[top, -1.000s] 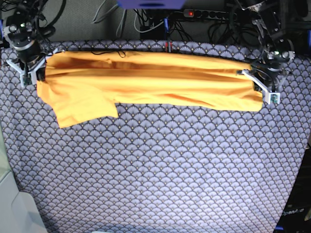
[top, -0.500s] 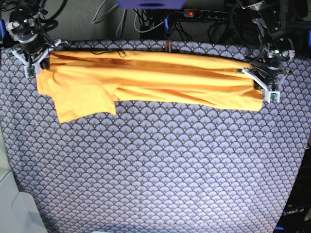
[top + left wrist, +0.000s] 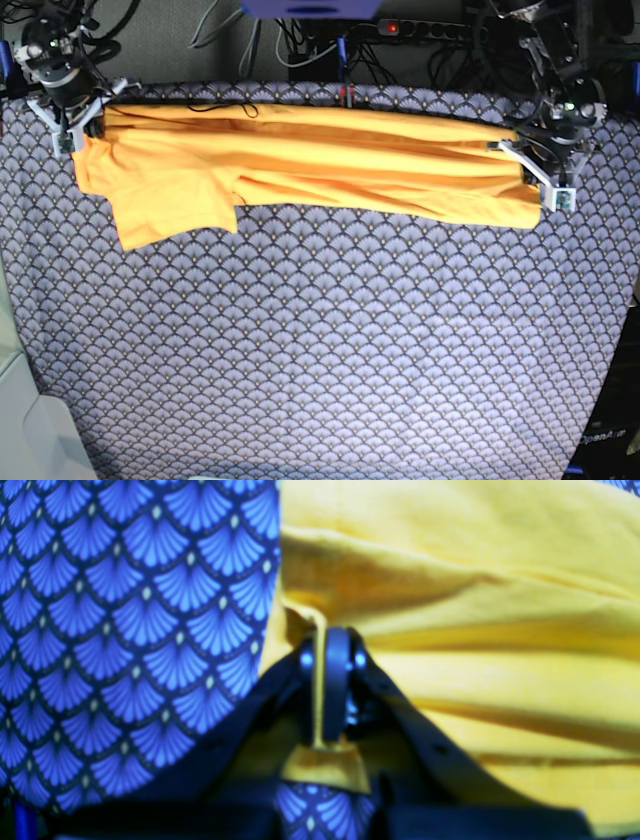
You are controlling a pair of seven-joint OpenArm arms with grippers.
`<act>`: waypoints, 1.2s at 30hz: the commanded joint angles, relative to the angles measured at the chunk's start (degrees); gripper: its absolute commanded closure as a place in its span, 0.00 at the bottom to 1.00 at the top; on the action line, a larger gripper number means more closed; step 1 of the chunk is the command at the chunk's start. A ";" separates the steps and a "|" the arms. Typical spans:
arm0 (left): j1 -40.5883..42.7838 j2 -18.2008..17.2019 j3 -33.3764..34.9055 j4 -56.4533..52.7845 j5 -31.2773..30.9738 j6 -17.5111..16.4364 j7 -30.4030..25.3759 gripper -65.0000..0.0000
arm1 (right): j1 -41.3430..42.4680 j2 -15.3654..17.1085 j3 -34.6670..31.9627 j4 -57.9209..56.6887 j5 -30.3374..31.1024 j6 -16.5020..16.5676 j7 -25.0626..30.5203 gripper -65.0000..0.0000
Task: Fold the T-shirt properly
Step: 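Lower the folded hem onto the strip and open both grippers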
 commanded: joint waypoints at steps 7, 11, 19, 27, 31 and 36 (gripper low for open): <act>-0.54 -0.55 -0.44 0.98 -0.24 0.40 -0.84 1.00 | -0.06 0.76 0.59 0.88 -0.15 -0.49 0.57 0.92; -0.54 -0.11 -1.93 1.07 -0.33 0.49 -0.84 0.92 | -0.06 0.76 0.67 0.97 -0.15 -0.49 0.57 0.72; -0.37 0.68 -3.96 1.68 -0.42 0.40 -0.93 0.45 | -0.50 0.67 0.67 4.40 0.02 -0.49 1.01 0.48; -0.28 0.77 -6.77 3.18 -1.65 -1.27 -1.20 0.45 | 1.26 -0.38 4.28 7.65 0.20 -0.49 1.10 0.48; -0.45 0.77 -11.43 5.46 -6.57 -6.98 -0.93 0.45 | 3.99 -0.82 7.18 7.65 0.20 -0.49 1.01 0.48; -0.45 0.77 -10.29 8.37 -7.71 -7.95 -0.93 0.45 | 5.83 -0.91 5.16 7.65 -0.06 -0.49 0.57 0.48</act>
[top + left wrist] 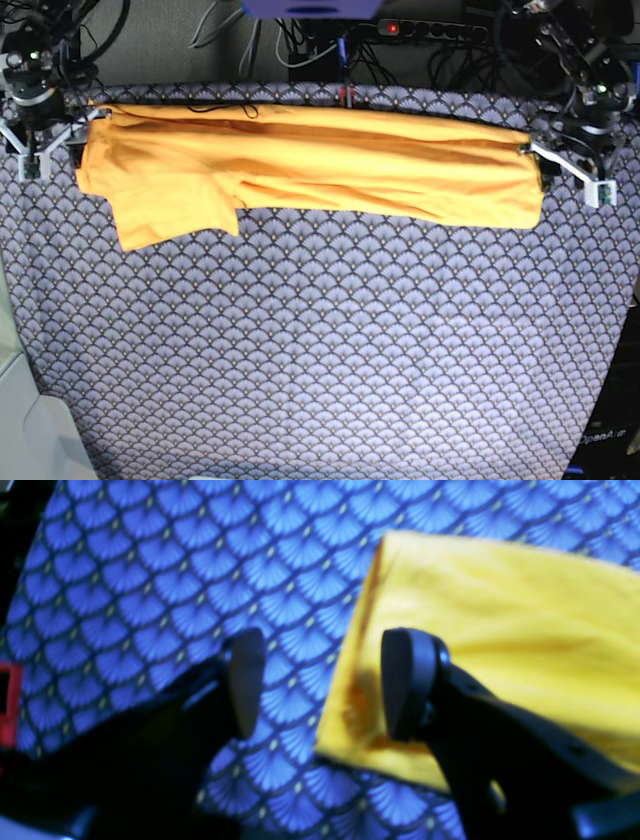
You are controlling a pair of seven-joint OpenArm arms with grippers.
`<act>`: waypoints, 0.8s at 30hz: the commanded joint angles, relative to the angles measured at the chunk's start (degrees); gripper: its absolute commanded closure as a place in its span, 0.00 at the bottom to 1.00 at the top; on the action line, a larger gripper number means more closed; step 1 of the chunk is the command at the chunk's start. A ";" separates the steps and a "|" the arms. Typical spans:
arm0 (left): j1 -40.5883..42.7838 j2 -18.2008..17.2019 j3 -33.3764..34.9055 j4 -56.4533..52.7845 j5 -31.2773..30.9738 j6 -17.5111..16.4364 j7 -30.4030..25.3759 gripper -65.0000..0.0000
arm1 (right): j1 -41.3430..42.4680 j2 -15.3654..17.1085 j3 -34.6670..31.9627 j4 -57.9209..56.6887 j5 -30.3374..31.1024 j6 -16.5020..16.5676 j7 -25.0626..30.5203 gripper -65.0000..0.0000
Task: Fold the T-shirt properly
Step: 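Lower the folded hem onto the strip and open both grippers, then regrasp the strip ends with both grippers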
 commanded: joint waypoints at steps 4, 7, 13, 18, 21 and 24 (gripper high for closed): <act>-0.48 0.43 -0.26 3.15 -0.52 -0.19 -1.26 0.45 | 0.63 0.47 -1.03 0.76 1.03 -0.25 1.40 0.48; -1.00 -0.19 0.01 2.10 -0.52 -0.19 -1.26 0.45 | 0.63 0.47 -1.03 0.68 1.03 -0.25 1.40 0.48; -6.98 -0.01 0.18 -4.85 -0.35 0.34 -1.26 0.45 | 0.72 0.64 -1.03 0.59 1.03 -0.25 1.57 0.48; -10.67 -0.28 0.18 -12.06 -0.26 0.43 -1.52 0.45 | 1.60 2.14 -1.12 0.59 1.03 -0.25 1.40 0.48; -12.87 -0.36 0.18 -17.24 2.56 0.52 -1.96 0.45 | 3.27 2.14 -1.12 0.59 1.03 -0.25 1.31 0.48; -15.24 0.08 0.18 -21.29 7.57 0.16 -3.72 0.45 | 4.68 2.40 -3.32 0.50 1.03 -0.25 -0.27 0.48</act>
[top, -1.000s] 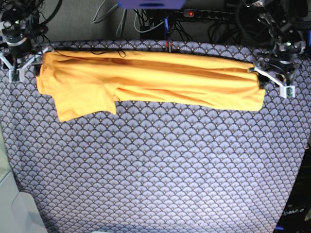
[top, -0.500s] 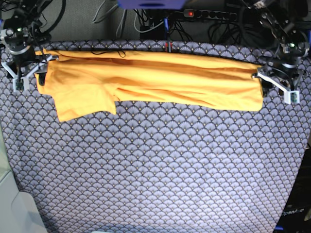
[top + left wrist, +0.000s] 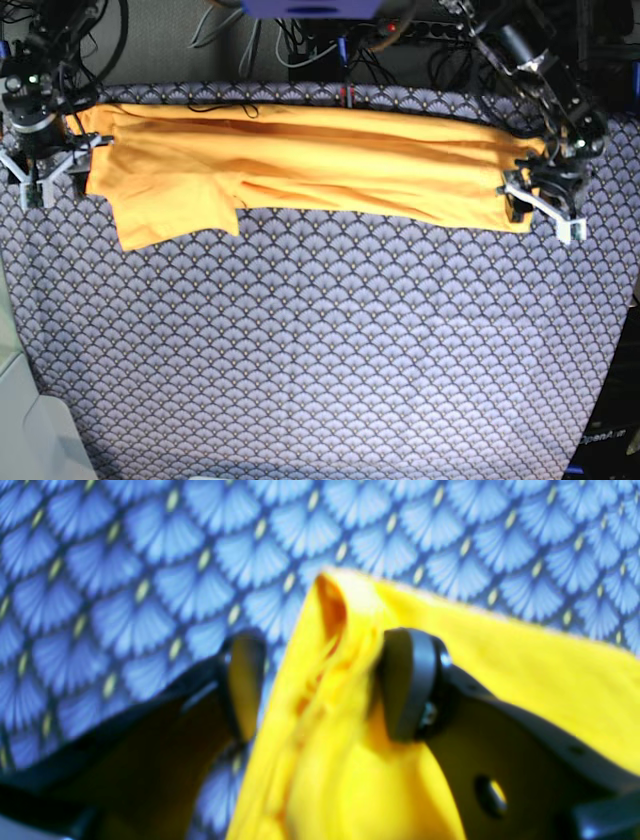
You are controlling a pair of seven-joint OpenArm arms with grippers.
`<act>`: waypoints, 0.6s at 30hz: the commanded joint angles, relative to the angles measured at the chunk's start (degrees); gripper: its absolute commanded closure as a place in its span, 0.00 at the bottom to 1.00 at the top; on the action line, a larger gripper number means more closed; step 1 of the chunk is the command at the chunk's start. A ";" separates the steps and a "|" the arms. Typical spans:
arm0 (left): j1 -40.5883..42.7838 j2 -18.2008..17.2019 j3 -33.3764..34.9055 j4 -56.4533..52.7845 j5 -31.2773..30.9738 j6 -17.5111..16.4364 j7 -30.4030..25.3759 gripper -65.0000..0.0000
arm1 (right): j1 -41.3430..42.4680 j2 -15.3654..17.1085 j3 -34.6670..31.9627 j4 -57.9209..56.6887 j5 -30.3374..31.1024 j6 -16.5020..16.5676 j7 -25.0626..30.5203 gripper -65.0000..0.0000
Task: Fold the T-shirt properly
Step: 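Regrasp the strip ends with both grippers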
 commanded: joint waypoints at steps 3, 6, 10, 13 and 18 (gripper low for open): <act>-1.19 0.06 0.03 -2.49 2.71 -0.01 -3.98 0.45 | 0.66 0.85 -4.00 0.78 0.79 -0.25 -2.61 0.48; -1.19 -0.21 1.70 -4.68 3.33 0.17 -5.48 0.45 | 2.50 2.43 -8.48 -0.09 0.79 -0.25 -4.81 0.48; -0.93 -0.65 1.70 -6.00 3.33 0.17 -5.57 0.45 | 8.39 5.07 -10.77 -6.51 0.70 -0.25 -8.32 0.48; -0.75 -1.61 1.70 -6.35 3.41 0.17 -5.57 0.45 | 13.05 7.62 -11.03 -12.31 0.70 -0.25 -9.55 0.48; -0.75 -1.79 1.70 -6.27 3.41 0.17 -5.39 0.45 | 17.10 10.08 -11.12 -19.35 0.70 -0.25 -9.20 0.48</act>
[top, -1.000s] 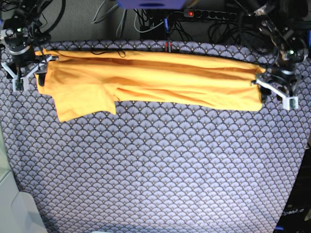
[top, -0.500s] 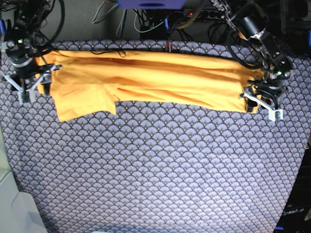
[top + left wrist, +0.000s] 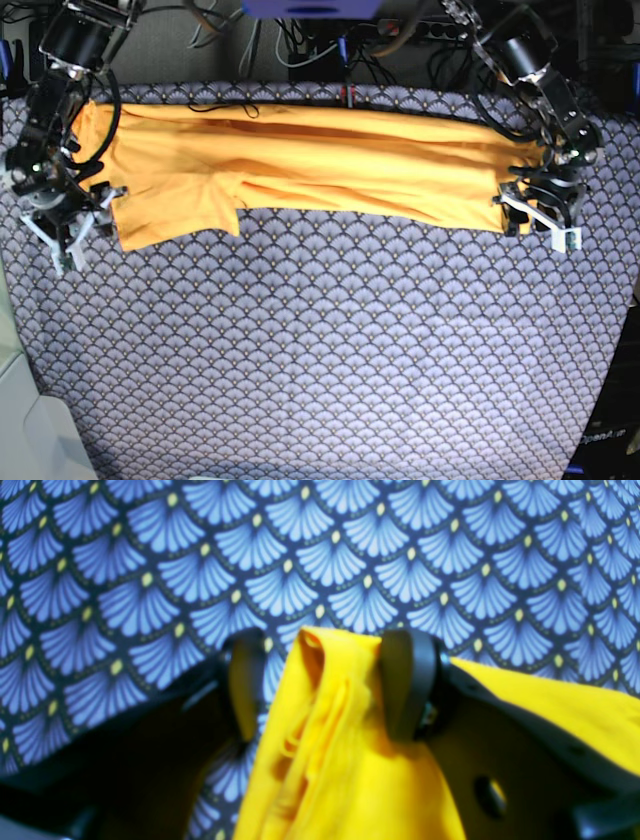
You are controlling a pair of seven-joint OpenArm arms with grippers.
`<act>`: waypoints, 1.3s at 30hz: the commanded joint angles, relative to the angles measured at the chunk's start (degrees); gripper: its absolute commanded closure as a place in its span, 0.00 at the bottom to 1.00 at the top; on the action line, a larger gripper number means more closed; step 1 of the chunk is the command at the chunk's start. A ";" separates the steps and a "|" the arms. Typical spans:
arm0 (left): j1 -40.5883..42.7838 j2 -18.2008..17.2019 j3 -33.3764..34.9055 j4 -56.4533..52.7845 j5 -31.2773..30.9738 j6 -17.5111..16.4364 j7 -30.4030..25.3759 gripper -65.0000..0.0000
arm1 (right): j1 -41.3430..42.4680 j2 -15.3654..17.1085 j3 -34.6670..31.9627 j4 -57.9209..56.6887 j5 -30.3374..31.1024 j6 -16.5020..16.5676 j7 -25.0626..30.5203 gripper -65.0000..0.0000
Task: Fold the T-shirt properly
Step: 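Regrasp the strip ends with both grippers, then pull the sleeve end of the strip with the right gripper to tidy it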
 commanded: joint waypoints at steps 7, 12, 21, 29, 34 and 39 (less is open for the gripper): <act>1.04 -0.11 0.08 0.49 1.58 -0.05 3.31 0.45 | 5.16 1.08 -3.55 -6.45 0.42 -0.23 1.20 0.48; 1.22 -0.19 0.08 0.49 1.58 -0.05 3.40 0.45 | 5.96 0.99 -6.45 -6.54 0.42 -0.23 1.20 0.48; 1.31 -0.11 0.00 0.49 1.58 -0.05 3.49 0.45 | 8.59 1.08 -7.25 -12.43 0.42 -0.23 3.58 0.48; 1.31 -0.19 0.00 0.58 1.58 -0.05 3.49 0.45 | 8.77 2.05 -7.25 -14.71 0.42 -0.23 4.98 0.53; 1.31 -0.19 0.00 0.58 1.58 -0.05 3.49 0.45 | 9.30 2.22 -7.25 -14.71 0.42 -0.23 4.98 0.89; 1.39 -0.28 0.00 0.58 1.58 -0.05 3.49 0.45 | 9.82 2.22 -6.98 -14.80 0.42 -0.23 4.90 1.00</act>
